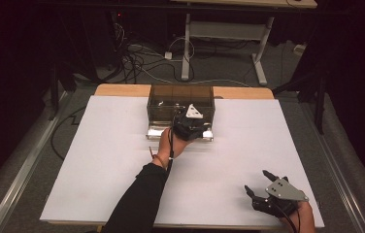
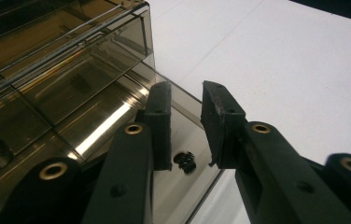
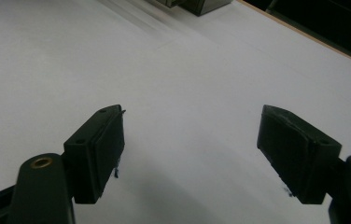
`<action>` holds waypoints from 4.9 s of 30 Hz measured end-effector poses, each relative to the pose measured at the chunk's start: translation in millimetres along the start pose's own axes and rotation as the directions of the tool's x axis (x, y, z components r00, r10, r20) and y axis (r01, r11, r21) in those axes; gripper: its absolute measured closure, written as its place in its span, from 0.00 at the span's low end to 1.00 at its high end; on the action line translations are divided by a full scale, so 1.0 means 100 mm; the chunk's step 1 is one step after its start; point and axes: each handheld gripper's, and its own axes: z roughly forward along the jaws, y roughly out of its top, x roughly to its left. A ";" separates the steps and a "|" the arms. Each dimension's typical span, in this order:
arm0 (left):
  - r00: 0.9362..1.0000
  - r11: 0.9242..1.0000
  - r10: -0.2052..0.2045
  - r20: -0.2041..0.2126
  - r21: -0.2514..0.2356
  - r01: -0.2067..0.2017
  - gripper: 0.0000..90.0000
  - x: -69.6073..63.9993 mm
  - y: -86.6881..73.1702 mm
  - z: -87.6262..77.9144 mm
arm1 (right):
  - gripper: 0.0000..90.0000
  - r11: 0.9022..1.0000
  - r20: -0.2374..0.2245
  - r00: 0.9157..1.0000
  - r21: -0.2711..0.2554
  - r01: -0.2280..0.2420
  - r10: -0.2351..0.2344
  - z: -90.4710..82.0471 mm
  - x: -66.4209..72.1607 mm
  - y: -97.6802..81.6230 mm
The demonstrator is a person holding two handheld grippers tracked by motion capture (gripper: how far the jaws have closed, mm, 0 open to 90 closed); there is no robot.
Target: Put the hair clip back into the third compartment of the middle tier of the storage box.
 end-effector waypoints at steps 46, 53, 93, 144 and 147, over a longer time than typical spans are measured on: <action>0.999 0.999 0.043 0.030 -0.027 -0.042 0.19 -0.18 -0.02 -0.06 | 0.26 1.000 -0.003 1.000 0.003 0.021 -0.021 0.01 0.06 0.02; 0.997 0.997 0.071 0.041 -0.045 -0.069 0.19 -0.22 -0.01 -0.09 | 0.26 1.000 -0.006 1.000 -0.002 0.010 -0.010 0.01 0.05 0.02; 0.972 0.969 0.225 0.075 -0.120 -0.215 0.19 -0.35 -0.03 -0.40 | 0.26 1.000 -0.009 1.000 -0.003 0.005 -0.005 0.02 0.06 0.03; 0.941 0.937 0.320 0.114 -0.188 -0.295 0.19 -0.40 -0.25 -0.96 | 0.26 1.000 -0.018 1.000 0.000 0.009 -0.009 0.04 0.10 0.04; 0.938 0.934 0.328 0.113 -0.190 -0.304 0.19 -0.40 -0.28 -0.99 | 0.26 1.000 -0.019 1.000 0.001 0.006 -0.006 0.04 0.10 0.04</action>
